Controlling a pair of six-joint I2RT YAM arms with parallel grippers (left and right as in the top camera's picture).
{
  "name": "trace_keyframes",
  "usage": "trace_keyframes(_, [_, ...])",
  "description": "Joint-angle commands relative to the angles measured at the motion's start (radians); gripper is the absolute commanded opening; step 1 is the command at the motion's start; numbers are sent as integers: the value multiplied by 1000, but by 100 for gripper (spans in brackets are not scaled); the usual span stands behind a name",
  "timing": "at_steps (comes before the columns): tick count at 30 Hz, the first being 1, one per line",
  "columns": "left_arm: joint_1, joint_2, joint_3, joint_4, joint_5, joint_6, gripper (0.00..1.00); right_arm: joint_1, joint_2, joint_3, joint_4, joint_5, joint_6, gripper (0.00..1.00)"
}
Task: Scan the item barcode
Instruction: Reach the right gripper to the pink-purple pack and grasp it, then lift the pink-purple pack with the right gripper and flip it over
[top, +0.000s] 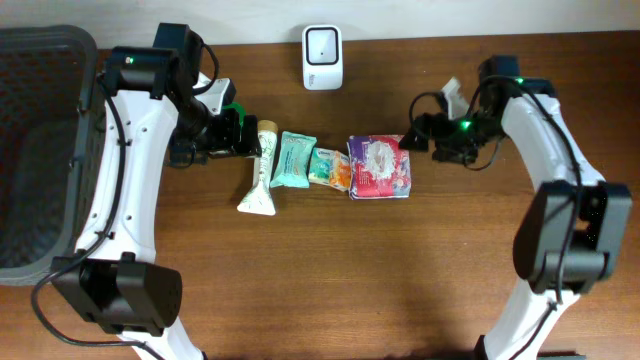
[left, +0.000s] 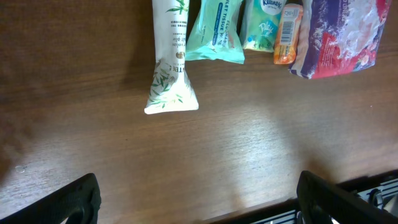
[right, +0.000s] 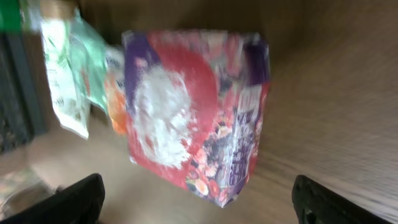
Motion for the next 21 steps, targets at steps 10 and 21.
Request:
trace_keyframes(10, [0, -15, 0, -1, 10, 1, 99, -40, 100, -192, 126, -264, -149, 95])
trace_keyframes(21, [0, -15, 0, -1, 10, 1, 99, -3, 95, -208, 196, -208, -67, 10])
